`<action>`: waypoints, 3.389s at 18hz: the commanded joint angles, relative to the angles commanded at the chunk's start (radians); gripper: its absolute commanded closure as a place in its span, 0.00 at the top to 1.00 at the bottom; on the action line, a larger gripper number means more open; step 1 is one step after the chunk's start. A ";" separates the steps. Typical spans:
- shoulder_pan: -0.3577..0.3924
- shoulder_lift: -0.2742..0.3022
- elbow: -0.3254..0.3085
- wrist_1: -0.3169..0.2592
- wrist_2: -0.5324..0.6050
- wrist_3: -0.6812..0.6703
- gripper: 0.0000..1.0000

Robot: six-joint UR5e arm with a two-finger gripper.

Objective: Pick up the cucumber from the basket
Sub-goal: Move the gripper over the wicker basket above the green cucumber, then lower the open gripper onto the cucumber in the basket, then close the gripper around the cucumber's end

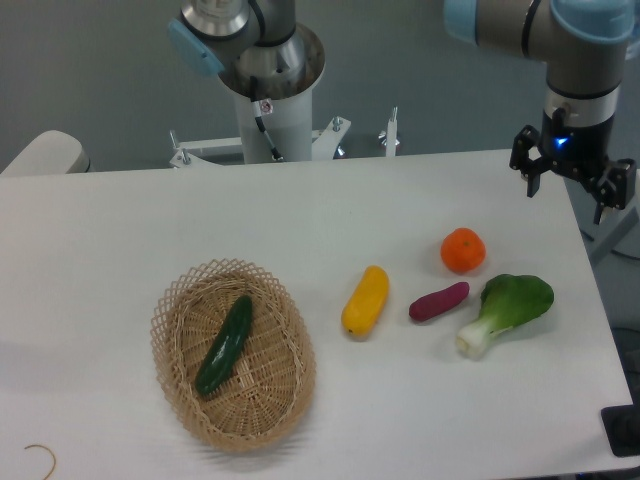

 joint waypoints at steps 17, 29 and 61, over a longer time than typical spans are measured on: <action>-0.202 -0.055 -0.043 0.118 -0.017 -0.456 1.00; -0.507 0.012 -0.239 0.143 -0.002 -0.893 1.00; -0.715 -0.170 -0.302 0.282 0.044 -0.988 1.00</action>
